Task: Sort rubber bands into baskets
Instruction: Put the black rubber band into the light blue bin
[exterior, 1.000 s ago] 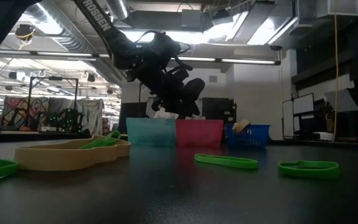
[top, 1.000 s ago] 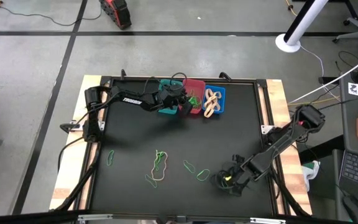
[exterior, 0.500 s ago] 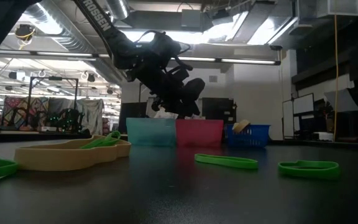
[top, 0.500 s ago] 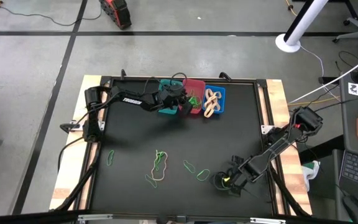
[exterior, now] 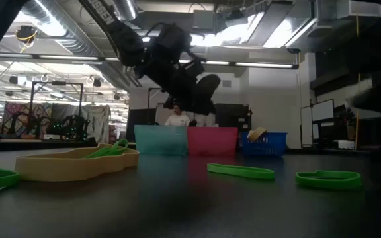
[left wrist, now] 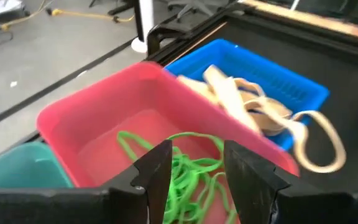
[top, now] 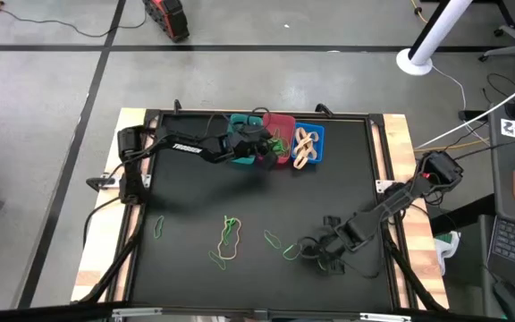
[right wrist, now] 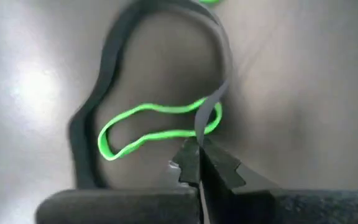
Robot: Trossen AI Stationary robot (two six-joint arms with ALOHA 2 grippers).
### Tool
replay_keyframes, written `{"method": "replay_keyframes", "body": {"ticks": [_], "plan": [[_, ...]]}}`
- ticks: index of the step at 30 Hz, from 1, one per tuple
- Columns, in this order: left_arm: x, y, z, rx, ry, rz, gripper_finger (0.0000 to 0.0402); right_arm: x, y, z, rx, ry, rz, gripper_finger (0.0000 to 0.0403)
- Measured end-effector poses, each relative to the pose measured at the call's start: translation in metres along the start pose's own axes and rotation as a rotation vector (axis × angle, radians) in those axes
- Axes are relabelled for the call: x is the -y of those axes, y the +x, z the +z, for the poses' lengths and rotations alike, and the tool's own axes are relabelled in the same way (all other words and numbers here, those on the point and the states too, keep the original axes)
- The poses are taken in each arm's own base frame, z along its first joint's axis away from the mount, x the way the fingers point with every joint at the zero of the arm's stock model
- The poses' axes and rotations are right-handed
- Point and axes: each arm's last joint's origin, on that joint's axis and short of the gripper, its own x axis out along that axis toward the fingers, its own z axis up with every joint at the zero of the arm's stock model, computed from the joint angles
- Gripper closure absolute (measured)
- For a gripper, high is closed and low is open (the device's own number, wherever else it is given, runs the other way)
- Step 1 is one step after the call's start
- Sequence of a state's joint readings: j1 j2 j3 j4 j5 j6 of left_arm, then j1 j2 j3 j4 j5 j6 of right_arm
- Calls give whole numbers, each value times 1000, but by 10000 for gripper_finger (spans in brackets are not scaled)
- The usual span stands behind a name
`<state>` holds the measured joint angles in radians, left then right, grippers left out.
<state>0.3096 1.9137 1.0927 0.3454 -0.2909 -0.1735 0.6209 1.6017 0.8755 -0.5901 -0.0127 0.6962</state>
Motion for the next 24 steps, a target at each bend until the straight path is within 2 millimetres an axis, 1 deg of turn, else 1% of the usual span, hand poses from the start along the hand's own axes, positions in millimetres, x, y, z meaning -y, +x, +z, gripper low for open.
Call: {"method": "replay_keyframes", "body": {"ticks": [5,10,14,18,24], "plan": [[13,-21,19,57,61,-43,258,14,-21,24,-24,-138,-50,399],[22,-51,39,86,116,-78,258,27,-50,54,9,-332,-132,400],[22,-80,52,62,145,-94,258,39,-74,76,59,-465,-218,401],[20,-112,62,13,152,-106,258,53,-94,97,121,-567,-280,401],[14,-163,70,-51,92,-133,258,82,-113,127,250,-680,-367,401]]}}
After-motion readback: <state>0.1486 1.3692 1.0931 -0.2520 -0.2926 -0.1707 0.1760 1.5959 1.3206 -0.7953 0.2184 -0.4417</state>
